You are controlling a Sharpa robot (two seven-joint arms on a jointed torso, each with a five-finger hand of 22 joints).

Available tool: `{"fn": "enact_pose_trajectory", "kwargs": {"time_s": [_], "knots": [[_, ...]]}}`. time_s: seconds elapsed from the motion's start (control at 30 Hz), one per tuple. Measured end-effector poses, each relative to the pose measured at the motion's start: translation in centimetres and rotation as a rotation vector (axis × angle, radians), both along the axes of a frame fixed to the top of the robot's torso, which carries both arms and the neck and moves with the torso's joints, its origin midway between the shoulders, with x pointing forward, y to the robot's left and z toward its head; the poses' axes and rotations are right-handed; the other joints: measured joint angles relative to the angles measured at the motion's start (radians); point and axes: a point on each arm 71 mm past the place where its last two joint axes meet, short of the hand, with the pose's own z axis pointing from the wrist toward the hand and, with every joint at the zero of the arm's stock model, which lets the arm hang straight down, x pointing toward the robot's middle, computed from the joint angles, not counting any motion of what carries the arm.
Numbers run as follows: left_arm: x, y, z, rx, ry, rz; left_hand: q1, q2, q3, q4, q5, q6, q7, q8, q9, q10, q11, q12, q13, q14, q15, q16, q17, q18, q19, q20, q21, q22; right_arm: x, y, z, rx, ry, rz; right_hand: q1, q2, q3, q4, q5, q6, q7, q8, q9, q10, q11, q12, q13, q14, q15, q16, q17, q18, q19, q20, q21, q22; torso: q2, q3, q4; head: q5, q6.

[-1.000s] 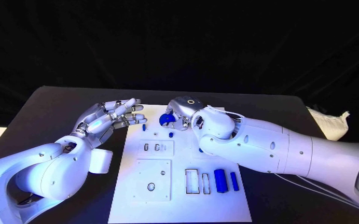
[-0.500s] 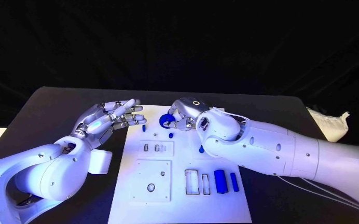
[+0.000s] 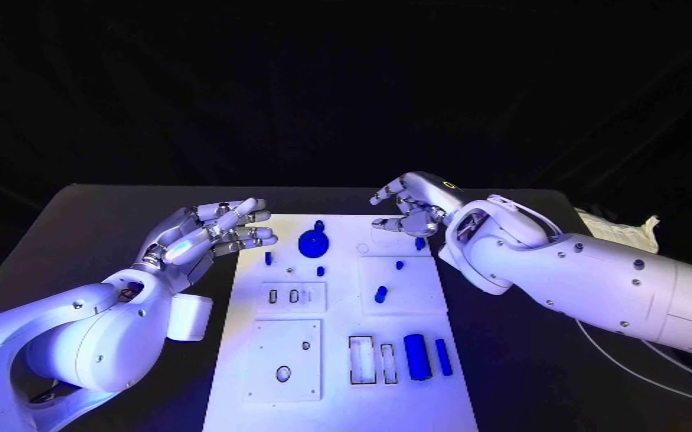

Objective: Assemble the parts on the task board

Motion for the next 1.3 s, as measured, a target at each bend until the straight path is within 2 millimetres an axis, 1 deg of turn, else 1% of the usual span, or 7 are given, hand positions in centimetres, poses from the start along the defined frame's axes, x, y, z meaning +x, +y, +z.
{"fn": "enact_pose_trajectory", "kwargs": {"time_s": [0.1,0.2,0.5,0.77,0.9,1.07,1.3], "knots": [[0.2,0.0,-0.2,0.001,0.002,0.001,0.0,0.0,0.003,-0.003,0.0,0.0,0.0,0.0,0.0,0.0,0.0,0.0,0.0,0.0,0.0,-0.004,0.001,0.0,0.003,-0.003,0.0,-0.001,-0.2,-2.0,-0.6,0.015,0.043,0.008,0.002,-0.002,-0.005,-0.005,-0.002,-0.002,-0.002,0.0,0.0,-0.002,0.002,-0.004,0.0,0.004,0.004,0.003,0.0,0.0,0.0,0.0,0.0,0.001,-0.004,0.006,-0.0095,0.003,0.001],[0.3,0.0,-0.3,0.0,0.004,-0.001,0.0,0.0,0.003,-0.003,0.0,0.0,0.0,0.0,0.0,0.0,0.0,0.0,0.0,0.0,0.0,-0.004,0.001,0.0,0.004,-0.004,0.0,-0.001,-0.3,-3.9,-1.4,0.019,0.077,-0.002,0.004,-0.004,-0.008,-0.008,-0.004,-0.008,0.001,-0.004,-0.002,-0.002,0.002,-0.01,0.0,0.004,0.004,0.003,0.0,0.0,0.0,0.0,0.0,0.001,-0.008,0.0115,-0.0152,0.002,0.001],[0.5,-0.1,-0.6,-0.002,0.006,-0.006,0.0,0.0,0.001,-0.006,0.0,0.0,0.0,0.0,0.0,0.0,0.0,0.0,0.0,0.0,0.0,-0.004,0.001,0.0,0.004,-0.004,0.0,-0.001,0.1,-6.7,-3.1,0.024,0.122,-0.028,0.008,-0.008,-0.01,-0.018,-0.004,-0.023,0.002,-0.004,-0.004,-0.005,0.005,-0.01,0.0,0.004,0.004,0.002,0.0,0.0,0.0,0.0,0.0,0.001,-0.012,0.0215,-0.0241,0.002,-0.001],[0.6,-0.2,-0.7,-0.002,0.008,-0.009,0.0,0.0,0.001,-0.006,0.0,0.0,0.0,0.0,0.0,0.0,0.0,0.0,0.0,0.0,0.0,-0.004,0.001,0.0,0.004,-0.004,0.0,-0.001,0.4,-7.1,-4.5,0.018,0.139,-0.031,0.008,-0.008,-0.01,-0.018,-0.004,-0.023,0.002,-0.004,-0.004,-0.005,0.005,-0.01,0.0,0.004,0.004,0.002,0.0,0.0,0.0,0.0,0.0,0.002,-0.012,0.0221,-0.0247,0.005,-0.005],[0.6,-0.2,-0.7,-0.002,0.008,-0.01,0.0,0.0,0.001,-0.006,0.0,0.0,0.0,0.0,0.0,0.0,0.0,0.0,0.0,0.0,0.0,-0.004,0.001,0.0,0.004,-0.004,0.0,-0.001,0.6,-7.1,-4.9,0.016,0.144,-0.032,0.008,-0.008,-0.01,-0.018,-0.004,-0.023,0.002,-0.004,-0.004,-0.005,0.005,-0.01,0.0,0.004,0.004,0.002,0.001,0.0,0.0,0.0,0.0,0.002,-0.011,0.0208,-0.0245,0.005,-0.008],[0.6,-0.3,-0.7,-0.003,0.009,-0.012,0.0,0.0,0.001,-0.006,0.0,0.0,0.0,0.0,0.0,0.0,0.0,0.0,0.0,0.0,0.0,-0.004,0.001,0.0,0.004,-0.004,0.0,-0.001,0.8,-7.0,-5.4,0.014,0.151,-0.033,0.008,-0.008,-0.007,-0.021,-0.008,-0.023,0.002,-0.004,-0.004,-0.005,0.005,-0.01,0.0,0.004,0.004,0.002,0.001,0.0,0.0,0.0,0.0,0.002,-0.012,0.0209,-0.0236,0.007,-0.012],[0.7,-0.3,-0.8,-0.002,0.009,-0.013,0.0,0.0,0.001,-0.006,0.0,0.0,0.0,0.0,0.0,0.0,0.0,0.0,0.0,0.0,0.0,-0.004,0.002,0.0,0.004,-0.004,0.0,-0.002,1.1,-7.0,-5.9,0.011,0.155,-0.037,0.018,0.003,-0.003,-0.025,-0.011,-0.017,0.0,-0.004,-0.002,-0.005,0.005,-0.01,0.003,0.004,0.004,0.006,0.001,0.0,0.0,0.0,0.0,0.004,-0.012,0.0209,-0.0245,0.009,-0.015]]}}
